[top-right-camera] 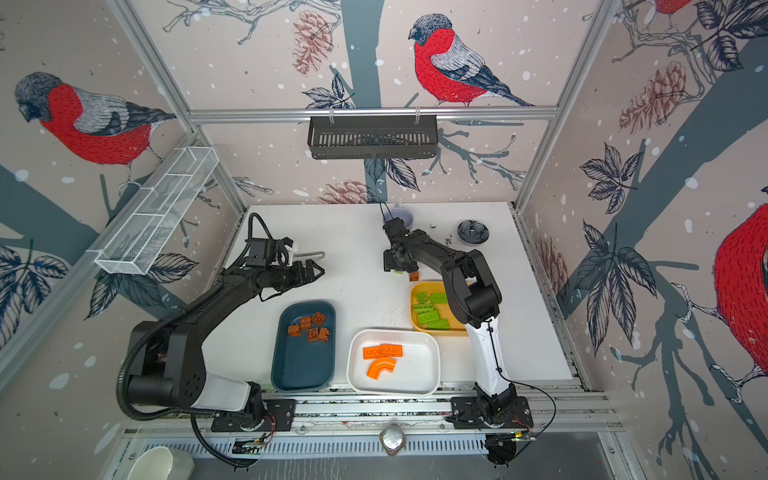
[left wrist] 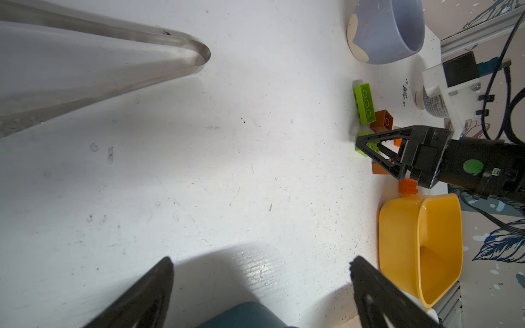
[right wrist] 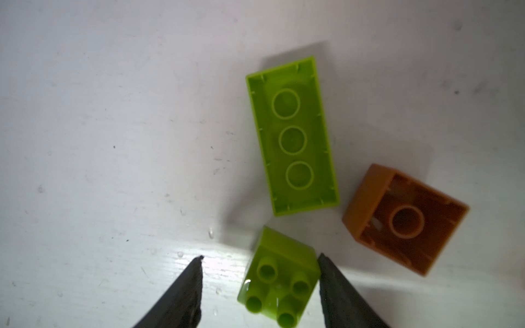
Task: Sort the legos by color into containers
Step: 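Return the right gripper to the pile and grasp a lime-green 2x2 brick, then carry the lime-green brick over the yellow tray and release it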
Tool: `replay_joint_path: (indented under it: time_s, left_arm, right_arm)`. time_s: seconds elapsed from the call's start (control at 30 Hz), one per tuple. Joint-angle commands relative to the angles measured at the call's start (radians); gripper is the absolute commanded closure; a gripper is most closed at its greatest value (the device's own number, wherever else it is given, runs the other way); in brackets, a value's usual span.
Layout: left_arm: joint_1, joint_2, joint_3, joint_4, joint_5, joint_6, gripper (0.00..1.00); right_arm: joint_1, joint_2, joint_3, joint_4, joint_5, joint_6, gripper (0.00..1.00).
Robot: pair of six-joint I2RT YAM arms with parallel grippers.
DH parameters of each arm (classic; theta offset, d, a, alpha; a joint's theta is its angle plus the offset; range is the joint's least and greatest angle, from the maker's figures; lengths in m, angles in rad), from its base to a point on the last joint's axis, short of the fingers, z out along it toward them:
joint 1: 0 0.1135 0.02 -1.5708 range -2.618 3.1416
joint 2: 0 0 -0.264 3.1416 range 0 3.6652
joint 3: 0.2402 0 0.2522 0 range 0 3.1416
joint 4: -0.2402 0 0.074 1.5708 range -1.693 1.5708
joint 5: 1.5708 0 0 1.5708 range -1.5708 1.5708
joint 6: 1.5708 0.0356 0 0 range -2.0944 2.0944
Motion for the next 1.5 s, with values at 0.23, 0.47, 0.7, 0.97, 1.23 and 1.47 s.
replay_joint_path:
  time_s: [0.23, 0.47, 0.7, 0.97, 1.23, 1.47]
  left_arm:
    - [0.001, -0.022, -0.028, 0.075, 0.146, -0.029, 0.04]
    - [0.002, -0.036, -0.033, 0.090, 0.168, -0.043, 0.04]
    - [0.004, -0.039, -0.037, 0.120, 0.195, -0.062, 0.04]
    - [0.010, -0.053, -0.030, 0.142, 0.224, -0.075, 0.04]
    - [0.009, -0.054, -0.024, 0.185, 0.275, -0.099, 0.04]
    - [0.010, -0.022, -0.021, 0.247, 0.360, -0.132, 0.04]
  right_arm:
    - [0.030, 0.018, 0.006, 0.007, 0.100, 0.011, 0.48]
    - [0.037, 0.028, -0.003, 0.010, 0.120, 0.004, 0.56]
    - [0.047, 0.011, 0.004, 0.009, 0.112, -0.022, 0.68]
    - [0.066, -0.145, -0.005, -0.018, 0.071, -0.067, 0.72]
    - [0.070, -0.442, -0.234, -0.112, 0.115, 0.017, 0.72]
    - [-0.008, -0.701, -0.522, -0.159, 0.115, 0.103, 0.72]
